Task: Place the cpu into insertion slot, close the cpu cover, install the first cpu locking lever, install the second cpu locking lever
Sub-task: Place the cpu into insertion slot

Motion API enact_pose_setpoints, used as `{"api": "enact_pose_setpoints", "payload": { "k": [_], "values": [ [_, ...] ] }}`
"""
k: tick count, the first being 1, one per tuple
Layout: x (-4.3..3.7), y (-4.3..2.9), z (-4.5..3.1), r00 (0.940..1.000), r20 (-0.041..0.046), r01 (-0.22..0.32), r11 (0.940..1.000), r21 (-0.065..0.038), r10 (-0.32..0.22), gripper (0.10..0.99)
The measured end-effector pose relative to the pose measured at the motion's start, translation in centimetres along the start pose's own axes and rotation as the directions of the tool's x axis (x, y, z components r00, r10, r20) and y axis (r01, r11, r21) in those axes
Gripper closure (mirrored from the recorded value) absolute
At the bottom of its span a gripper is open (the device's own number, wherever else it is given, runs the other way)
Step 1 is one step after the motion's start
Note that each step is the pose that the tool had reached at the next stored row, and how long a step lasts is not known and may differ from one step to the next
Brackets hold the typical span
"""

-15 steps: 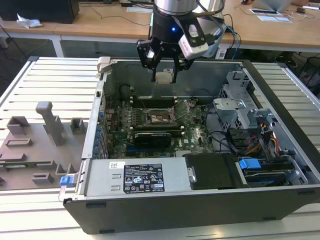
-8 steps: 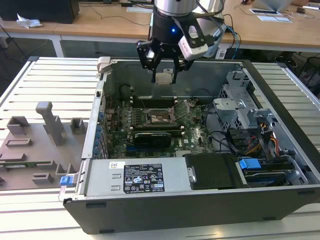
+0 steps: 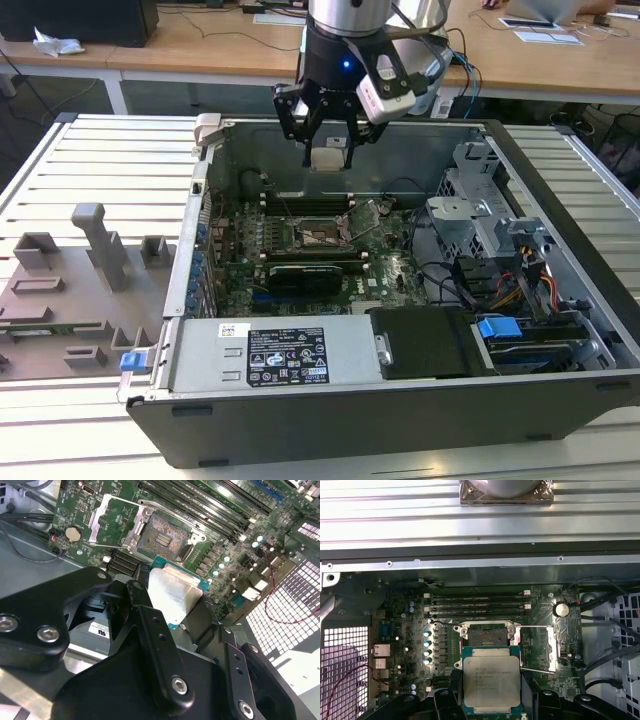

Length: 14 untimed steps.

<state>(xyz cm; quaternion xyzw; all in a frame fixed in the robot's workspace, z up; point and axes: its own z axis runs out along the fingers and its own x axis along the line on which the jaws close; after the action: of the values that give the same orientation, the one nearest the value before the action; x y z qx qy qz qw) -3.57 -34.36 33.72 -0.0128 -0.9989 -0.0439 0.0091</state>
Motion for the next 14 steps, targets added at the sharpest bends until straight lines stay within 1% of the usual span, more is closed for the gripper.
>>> {"api": "enact_pose_setpoints", "payload": {
  "k": [14],
  "values": [
    [-0.01,-0.05,0.55,1.0,0.0,0.0,1.0,0.0,0.0,0.541]
  ]
}}
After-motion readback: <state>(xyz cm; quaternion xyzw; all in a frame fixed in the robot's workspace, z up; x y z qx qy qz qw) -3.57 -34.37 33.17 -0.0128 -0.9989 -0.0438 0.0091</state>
